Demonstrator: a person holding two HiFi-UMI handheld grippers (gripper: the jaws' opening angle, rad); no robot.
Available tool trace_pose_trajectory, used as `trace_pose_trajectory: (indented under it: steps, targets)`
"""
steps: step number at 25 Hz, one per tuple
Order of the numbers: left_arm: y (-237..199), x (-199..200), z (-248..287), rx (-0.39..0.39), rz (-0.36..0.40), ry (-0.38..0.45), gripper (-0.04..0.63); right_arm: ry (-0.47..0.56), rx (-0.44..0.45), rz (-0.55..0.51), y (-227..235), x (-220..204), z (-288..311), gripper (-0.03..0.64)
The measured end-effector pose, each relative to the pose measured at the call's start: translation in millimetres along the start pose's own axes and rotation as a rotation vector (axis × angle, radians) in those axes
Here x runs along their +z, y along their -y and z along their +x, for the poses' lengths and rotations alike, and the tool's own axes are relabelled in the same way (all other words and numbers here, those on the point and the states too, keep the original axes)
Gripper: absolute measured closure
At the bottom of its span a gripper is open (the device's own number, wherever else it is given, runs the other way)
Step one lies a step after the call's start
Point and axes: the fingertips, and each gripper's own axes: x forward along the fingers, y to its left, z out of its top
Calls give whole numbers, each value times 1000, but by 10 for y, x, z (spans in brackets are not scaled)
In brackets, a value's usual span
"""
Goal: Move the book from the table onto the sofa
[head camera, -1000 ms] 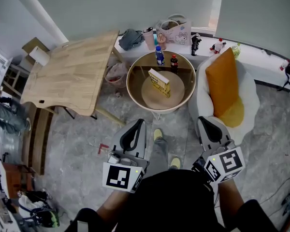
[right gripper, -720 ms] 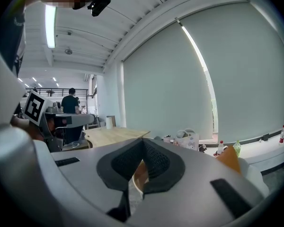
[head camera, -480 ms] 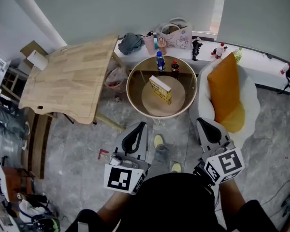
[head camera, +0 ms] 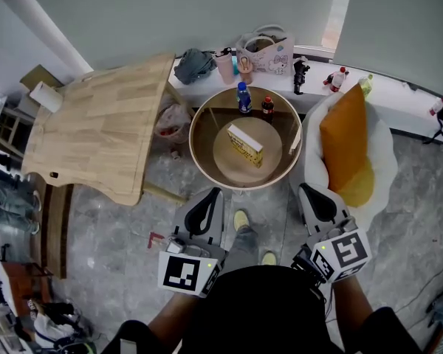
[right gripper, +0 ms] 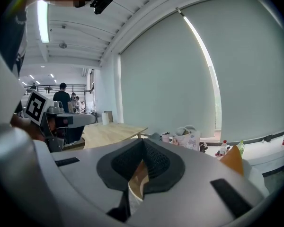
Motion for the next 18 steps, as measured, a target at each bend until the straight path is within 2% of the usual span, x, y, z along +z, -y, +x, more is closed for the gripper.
trace_pose_trajectory:
  steps: [4,8,18]
  targets:
    - [-183,-45,219,-9,-11,-25,591,-16,-1,-1,95,60,282,607]
    - [-374,5,413,-18,-19,-15,591,-7,-21,-4,166,159,540,607]
    - [-806,14,739,-33,-32,-26,591,-65,-22,-26,208,273,997,607]
